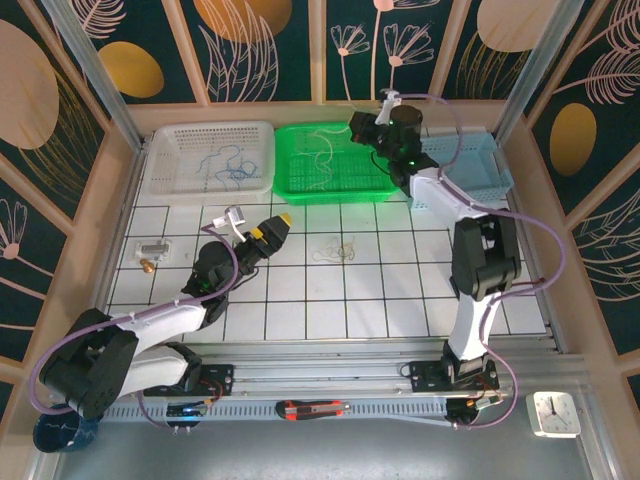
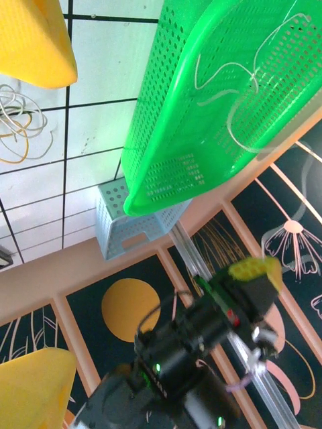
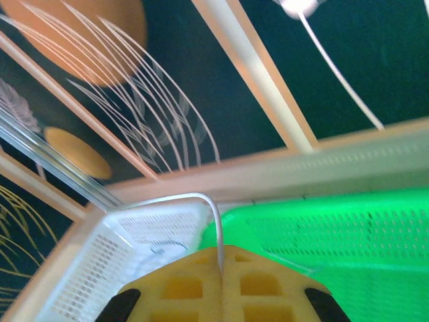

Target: Untangle the cables

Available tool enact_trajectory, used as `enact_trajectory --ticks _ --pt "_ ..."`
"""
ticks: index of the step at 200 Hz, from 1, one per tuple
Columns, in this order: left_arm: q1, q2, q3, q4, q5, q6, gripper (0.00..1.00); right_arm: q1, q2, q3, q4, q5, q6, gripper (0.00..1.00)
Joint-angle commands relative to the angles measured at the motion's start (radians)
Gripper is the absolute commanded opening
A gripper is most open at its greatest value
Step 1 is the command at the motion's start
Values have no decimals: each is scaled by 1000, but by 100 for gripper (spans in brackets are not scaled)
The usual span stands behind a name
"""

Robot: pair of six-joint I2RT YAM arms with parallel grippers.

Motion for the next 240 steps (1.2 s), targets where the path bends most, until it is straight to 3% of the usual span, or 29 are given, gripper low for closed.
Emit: enact_trajectory --ticks 1,9,15,37,94,140,165,206,240 --pt "4 -3 27 -8 12 24 99 0 65 52 -58 -45 -26 16" --pt "4 -5 34 -20 16 30 99 1 81 59 -86 -63 -33 35" --pt "4 -7 41 -31 21 37 99 0 83 56 -97 -72 -40 43" --pt "5 -12 65 -62 44 68 99 0 23 -9 -81 -79 -51 51" --pt "4 30 121 -83 93 108 99 6 -255 -274 -10 -115 6 51" --pt "3 134 287 -382 221 275 98 60 -473 -628 11 -53 40 51" --pt "-2 212 367 -562 246 373 92 95 -529 -771 14 -24 56 51" --pt "-70 354 522 -844 106 544 77 142 -518 -907 41 -8 53 50" --pt "-117 472 615 -933 50 608 61 142 -515 -961 46 5 47 49"
